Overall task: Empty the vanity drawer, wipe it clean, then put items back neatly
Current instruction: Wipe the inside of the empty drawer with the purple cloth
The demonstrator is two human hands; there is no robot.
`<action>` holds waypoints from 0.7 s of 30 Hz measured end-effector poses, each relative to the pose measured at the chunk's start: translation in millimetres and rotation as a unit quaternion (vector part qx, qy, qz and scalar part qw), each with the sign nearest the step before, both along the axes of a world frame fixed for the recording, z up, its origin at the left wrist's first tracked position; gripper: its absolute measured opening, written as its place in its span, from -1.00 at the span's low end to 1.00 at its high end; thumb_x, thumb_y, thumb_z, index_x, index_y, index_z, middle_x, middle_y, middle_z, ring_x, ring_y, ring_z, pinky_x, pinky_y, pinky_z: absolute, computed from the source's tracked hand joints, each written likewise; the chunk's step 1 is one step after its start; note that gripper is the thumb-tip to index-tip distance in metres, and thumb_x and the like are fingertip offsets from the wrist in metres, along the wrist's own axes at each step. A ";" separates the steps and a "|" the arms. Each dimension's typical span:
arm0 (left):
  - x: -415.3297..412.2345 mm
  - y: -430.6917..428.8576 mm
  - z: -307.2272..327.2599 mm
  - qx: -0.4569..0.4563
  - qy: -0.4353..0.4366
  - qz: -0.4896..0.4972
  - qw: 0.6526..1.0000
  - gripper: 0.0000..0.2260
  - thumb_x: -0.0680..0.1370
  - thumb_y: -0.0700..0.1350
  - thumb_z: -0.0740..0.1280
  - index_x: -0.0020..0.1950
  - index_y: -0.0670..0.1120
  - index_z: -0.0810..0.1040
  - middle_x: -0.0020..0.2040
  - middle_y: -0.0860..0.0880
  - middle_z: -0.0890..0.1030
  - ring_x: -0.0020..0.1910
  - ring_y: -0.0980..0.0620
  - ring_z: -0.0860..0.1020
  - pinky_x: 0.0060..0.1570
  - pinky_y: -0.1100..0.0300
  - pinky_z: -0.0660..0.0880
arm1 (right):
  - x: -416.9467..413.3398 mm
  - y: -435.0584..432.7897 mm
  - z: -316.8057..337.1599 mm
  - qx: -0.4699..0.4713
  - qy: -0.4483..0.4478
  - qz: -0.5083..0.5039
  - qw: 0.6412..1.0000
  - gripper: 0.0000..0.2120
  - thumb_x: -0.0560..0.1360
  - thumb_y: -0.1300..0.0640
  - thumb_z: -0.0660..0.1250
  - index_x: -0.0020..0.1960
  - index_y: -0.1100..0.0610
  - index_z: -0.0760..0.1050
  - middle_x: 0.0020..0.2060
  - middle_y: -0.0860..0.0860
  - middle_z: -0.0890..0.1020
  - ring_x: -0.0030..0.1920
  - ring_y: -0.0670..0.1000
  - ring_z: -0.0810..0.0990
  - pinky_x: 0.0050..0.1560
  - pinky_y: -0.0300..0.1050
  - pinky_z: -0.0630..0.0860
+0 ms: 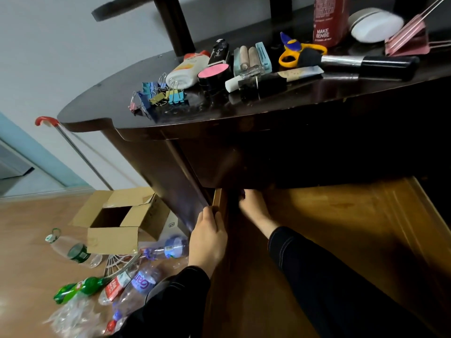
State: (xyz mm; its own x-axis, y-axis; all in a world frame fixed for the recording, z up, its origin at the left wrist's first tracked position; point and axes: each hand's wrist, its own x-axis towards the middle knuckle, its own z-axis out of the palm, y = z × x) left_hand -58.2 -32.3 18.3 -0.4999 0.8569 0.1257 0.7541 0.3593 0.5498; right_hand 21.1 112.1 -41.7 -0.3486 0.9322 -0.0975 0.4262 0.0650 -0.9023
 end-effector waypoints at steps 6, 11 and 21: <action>0.0 -0.2 0.7 -0.005 -0.005 0.000 1.000 -0.84 0.69 0.02 0.11 0.14 -0.01 0.41 0.05 -0.01 0.52 -0.06 -0.04 0.52 -0.06 0.10 0.38 | 6.8 -6.4 4.0 0.029 -0.016 0.005 0.999 -0.62 0.55 0.37 0.27 0.33 0.16 0.54 0.17 0.11 0.66 0.19 0.15 0.62 0.09 -0.13 0.51; 0.6 -0.1 3.2 -0.011 -0.010 0.001 1.000 -0.85 0.69 0.01 0.11 0.06 -0.02 0.41 0.01 -0.03 0.53 -0.06 -0.07 0.51 -0.07 0.09 0.36 | 15.3 -39.7 5.0 0.053 -0.051 0.014 0.997 -0.65 0.53 0.37 0.24 0.29 0.21 0.52 0.13 0.14 0.66 0.17 0.18 0.63 0.13 0.09 0.60; 1.8 -1.0 3.6 -0.010 -0.025 0.006 1.000 -0.84 0.69 0.01 0.11 -0.06 0.05 0.36 -0.07 0.03 0.51 -0.19 0.12 0.45 -0.17 0.13 0.29 | 15.6 -60.4 13.0 -0.035 0.037 -0.022 0.998 -0.56 0.64 -0.09 0.25 0.40 0.15 0.50 0.32 0.10 0.59 0.34 0.14 0.53 0.34 0.08 0.47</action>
